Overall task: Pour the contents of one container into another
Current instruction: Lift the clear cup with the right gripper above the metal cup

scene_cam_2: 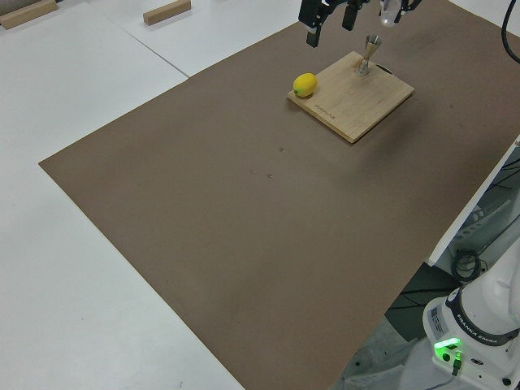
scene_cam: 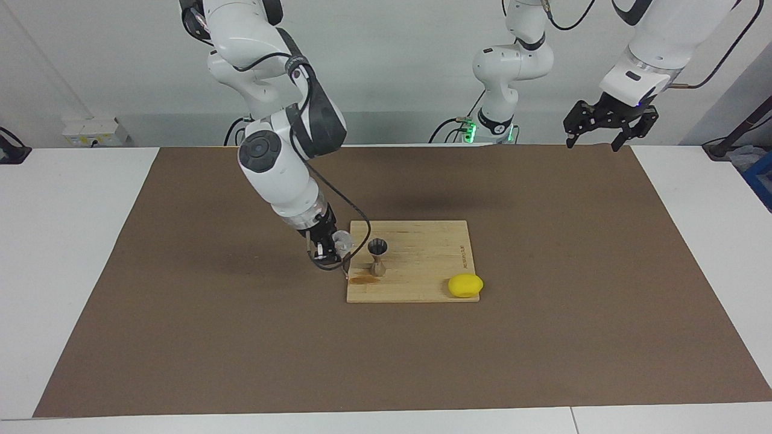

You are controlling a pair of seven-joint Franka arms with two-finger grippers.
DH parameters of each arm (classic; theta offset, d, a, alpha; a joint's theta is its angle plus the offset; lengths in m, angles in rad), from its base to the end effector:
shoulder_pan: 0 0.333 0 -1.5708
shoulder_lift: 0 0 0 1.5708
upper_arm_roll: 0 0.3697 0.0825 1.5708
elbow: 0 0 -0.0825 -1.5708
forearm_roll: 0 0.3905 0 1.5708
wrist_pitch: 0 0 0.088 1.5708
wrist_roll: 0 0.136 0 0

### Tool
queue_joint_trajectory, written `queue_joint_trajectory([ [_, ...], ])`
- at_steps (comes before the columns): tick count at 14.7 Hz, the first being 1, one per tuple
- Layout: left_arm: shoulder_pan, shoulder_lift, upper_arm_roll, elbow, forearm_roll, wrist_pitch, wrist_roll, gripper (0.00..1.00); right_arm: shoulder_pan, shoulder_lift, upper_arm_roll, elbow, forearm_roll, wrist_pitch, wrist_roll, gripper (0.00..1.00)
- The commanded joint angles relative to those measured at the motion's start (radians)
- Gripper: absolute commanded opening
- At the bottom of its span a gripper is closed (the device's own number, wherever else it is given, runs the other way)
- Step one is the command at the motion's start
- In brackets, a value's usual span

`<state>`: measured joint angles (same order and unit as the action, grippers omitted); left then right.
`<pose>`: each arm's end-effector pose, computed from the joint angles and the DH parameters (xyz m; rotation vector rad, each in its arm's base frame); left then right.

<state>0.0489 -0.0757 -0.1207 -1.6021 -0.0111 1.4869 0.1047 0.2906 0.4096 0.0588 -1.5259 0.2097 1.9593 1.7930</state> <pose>0.5218 -0.0420 0.6680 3.1261 -0.2769 -0.0628 0.6617 0.2551 0.4460 -2.1709 2.0761 0.2717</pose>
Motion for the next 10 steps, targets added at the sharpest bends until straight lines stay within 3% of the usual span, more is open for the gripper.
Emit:
queue_joint_trajectory([
  [1, 0.014, -0.03, -0.008, -0.032, 0.0, 0.007, -0.005, 1.0, 0.037, 0.032, -0.002, 0.068, -0.073, -0.037, 0.04, 0.0],
  [5, 0.025, -0.03, -0.01, -0.03, 0.002, 0.007, -0.008, 1.0, 0.09, 0.029, -0.001, 0.078, -0.209, -0.076, 0.045, 0.0],
  [10, 0.014, -0.03, -0.007, -0.032, 0.002, -0.001, -0.011, 1.0, 0.096, 0.034, 0.001, 0.085, -0.256, -0.057, 0.043, 0.0],
])
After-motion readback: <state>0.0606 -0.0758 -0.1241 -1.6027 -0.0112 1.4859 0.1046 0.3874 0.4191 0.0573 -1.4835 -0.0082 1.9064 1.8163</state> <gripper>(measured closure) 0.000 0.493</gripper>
